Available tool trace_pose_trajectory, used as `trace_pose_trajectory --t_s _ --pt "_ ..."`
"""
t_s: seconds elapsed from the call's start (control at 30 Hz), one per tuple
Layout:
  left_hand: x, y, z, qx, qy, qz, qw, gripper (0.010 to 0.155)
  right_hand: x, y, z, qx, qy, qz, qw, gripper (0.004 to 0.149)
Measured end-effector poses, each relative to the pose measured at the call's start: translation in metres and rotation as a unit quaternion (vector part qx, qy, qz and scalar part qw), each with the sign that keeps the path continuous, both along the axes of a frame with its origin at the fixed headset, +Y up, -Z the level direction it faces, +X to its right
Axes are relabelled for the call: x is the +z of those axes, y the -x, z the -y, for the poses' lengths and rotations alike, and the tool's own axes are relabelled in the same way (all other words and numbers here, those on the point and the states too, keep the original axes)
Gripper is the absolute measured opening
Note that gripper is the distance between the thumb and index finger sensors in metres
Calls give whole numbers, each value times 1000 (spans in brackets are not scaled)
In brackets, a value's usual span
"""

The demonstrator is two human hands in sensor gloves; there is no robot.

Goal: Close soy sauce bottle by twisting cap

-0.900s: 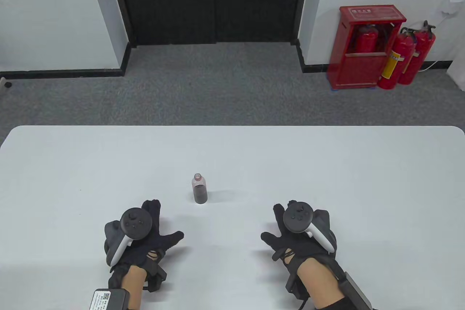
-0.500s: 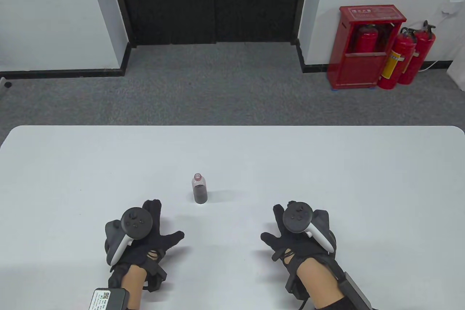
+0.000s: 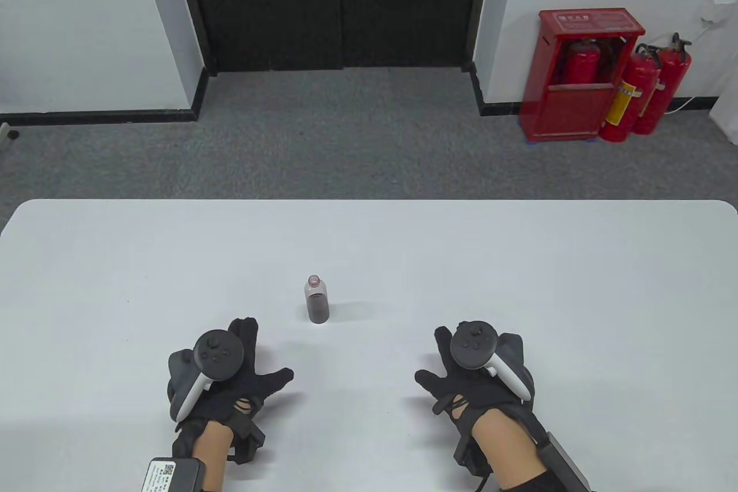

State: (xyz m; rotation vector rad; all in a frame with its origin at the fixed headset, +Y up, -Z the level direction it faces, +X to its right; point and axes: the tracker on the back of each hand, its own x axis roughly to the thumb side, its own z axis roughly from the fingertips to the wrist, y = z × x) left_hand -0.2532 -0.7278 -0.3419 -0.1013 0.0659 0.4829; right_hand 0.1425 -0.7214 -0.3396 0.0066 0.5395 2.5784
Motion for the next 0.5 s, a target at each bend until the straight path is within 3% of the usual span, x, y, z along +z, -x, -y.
trace_pose_trajectory --t_s 0.27,0.5 --pt "1 -5 6 19 8 5 1000 110 -3 -6 6 -13 17 10 1000 89" --pt "-1 -15 8 83 -8 8 996 107 -2 -7 2 -19 8 13 1000 89"
